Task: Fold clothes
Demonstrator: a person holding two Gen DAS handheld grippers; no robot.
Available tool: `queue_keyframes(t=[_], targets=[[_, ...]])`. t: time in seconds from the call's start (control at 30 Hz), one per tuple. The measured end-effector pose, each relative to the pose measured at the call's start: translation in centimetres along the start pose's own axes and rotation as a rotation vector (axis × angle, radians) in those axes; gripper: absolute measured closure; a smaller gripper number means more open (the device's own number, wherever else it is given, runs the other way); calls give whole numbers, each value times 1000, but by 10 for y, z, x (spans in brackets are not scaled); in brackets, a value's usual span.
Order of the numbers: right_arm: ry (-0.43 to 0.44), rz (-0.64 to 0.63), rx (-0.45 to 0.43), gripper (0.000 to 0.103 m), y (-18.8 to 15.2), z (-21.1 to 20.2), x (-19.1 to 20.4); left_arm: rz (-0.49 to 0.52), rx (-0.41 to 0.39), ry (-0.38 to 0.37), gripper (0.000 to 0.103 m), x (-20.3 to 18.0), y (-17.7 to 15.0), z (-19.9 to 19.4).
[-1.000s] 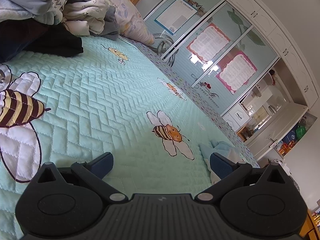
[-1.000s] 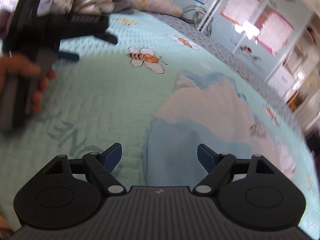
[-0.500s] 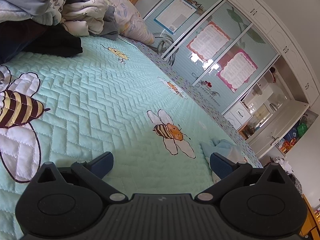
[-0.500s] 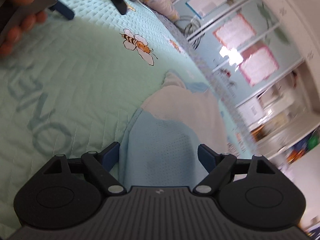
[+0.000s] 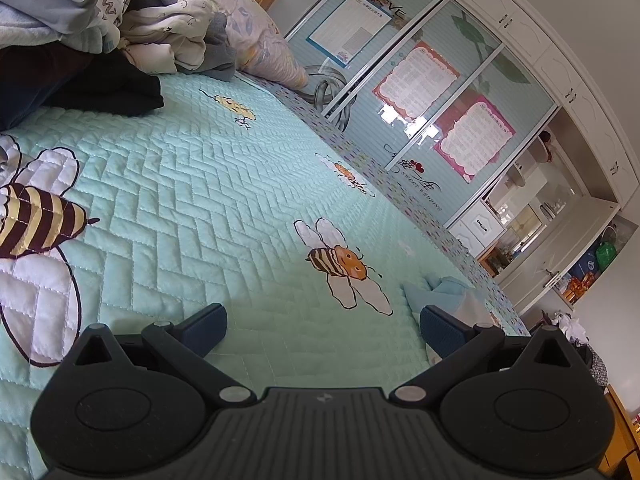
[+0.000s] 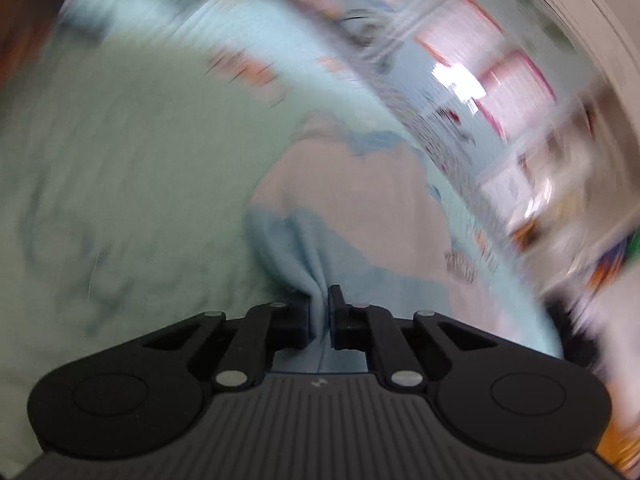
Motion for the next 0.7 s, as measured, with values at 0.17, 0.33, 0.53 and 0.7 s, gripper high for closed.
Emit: queue_keyframes(t=[0.17,0.33,0.53,0.7], targets=[[-66,624,-54,93,-9,5,-119,38,1,9,1,-4,-3,2],[-182,943,-22,93,-71,46,-175,98,1,27,1,-10,-10,4],[-107,1150,-55,94,-112,90,-170,208,21,59,1,-29,-20,5],[4,1271,-123,94,-113,107,-168,292,165,-50,1,-84,-56,11]])
Point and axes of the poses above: each gripper's, at about its wrist camera, not at the fingertips, and z roughly the way its jaws point, x to its left, y to its top, the point moved 3 cm from there along z, roughly the way its jaws point, and after that the axes turned 4 degrees about -x, right-handed, at the moved point
